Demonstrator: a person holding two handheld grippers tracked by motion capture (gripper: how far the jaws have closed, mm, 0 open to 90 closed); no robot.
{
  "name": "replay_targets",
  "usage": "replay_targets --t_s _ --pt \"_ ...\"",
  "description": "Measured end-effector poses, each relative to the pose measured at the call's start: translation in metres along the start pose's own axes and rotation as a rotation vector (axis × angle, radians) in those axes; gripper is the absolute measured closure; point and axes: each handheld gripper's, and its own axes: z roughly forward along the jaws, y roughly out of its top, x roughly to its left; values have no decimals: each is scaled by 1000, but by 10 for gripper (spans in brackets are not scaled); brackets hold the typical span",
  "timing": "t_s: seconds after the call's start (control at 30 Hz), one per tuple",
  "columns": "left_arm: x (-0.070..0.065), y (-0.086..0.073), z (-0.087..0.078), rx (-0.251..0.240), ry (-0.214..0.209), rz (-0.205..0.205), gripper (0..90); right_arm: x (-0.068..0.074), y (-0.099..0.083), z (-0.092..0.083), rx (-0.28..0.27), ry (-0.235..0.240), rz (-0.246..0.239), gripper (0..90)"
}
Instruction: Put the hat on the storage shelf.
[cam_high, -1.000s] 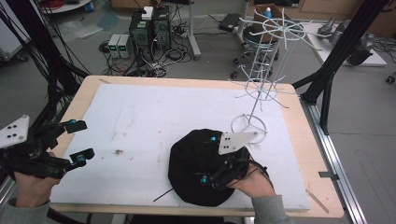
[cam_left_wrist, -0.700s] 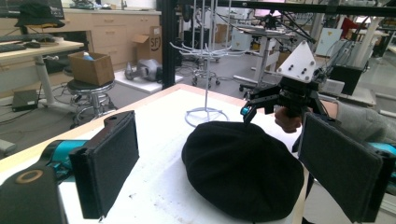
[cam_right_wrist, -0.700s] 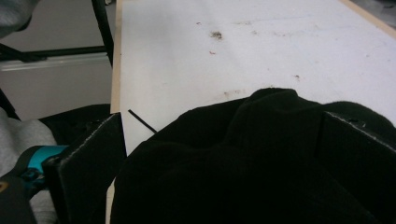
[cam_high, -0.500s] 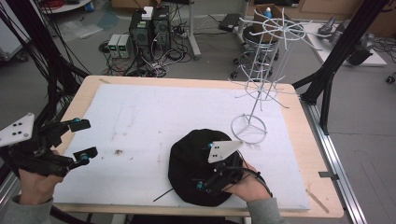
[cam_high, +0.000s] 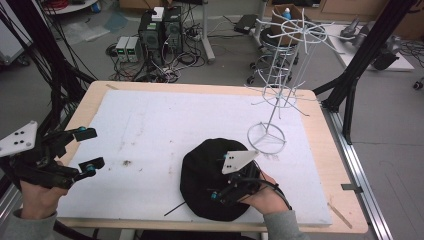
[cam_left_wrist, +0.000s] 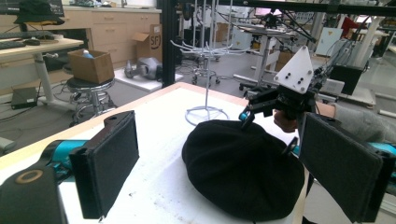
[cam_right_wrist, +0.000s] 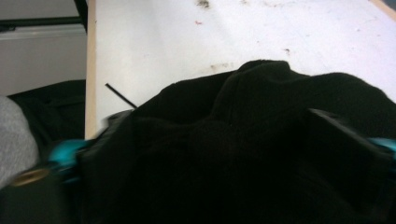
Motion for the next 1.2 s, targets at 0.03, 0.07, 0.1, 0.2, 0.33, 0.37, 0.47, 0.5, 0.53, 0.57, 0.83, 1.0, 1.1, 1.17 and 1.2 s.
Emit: replay_targets --t_s 0.03,0.07,0.1,0.2,0.33,0.37,0.47,0.5,0.53,0.57,0.83,1.0,1.1,1.17,1.2 --pt "0 0 0 0 0 0 126 0 0 0 4 9 -4 164" --pt "0 0 0 -1 1 1 126 0 0 0 5 7 -7 171" --pt "0 0 0 -3 0 2 126 -1 0 1 14 8 -7 211" --pt "-1 0 0 0 -2 11 126 -2 -1 2 37 26 -20 303" --pt "-1 0 1 2 3 9 126 -1 0 2 53 38 -25 455" --pt "-1 0 0 3 4 12 126 -1 0 2 59 25 -19 535" --pt "-1 0 -1 1 9 7 126 -1 0 0 60 6 -25 643" --pt "-1 0 -1 1 9 7 126 -1 0 0 60 6 -25 643" --pt "-1 0 -2 -1 10 6 126 -1 0 1 61 3 -25 658" --pt "-1 0 -2 -2 8 7 126 0 0 0 61 0 -18 670" --pt "-1 0 -2 2 11 7 126 0 1 -1 56 0 9 687" --pt "-2 0 -4 -3 36 4 126 -5 0 -10 -12 12 30 692" --pt "-2 0 -4 2 35 7 126 -7 0 -16 -44 14 42 696" --pt "-2 0 -4 0 38 6 126 -7 0 -17 -50 13 45 697" --pt "-2 0 -5 2 38 5 126 -7 0 -18 -54 16 49 699"
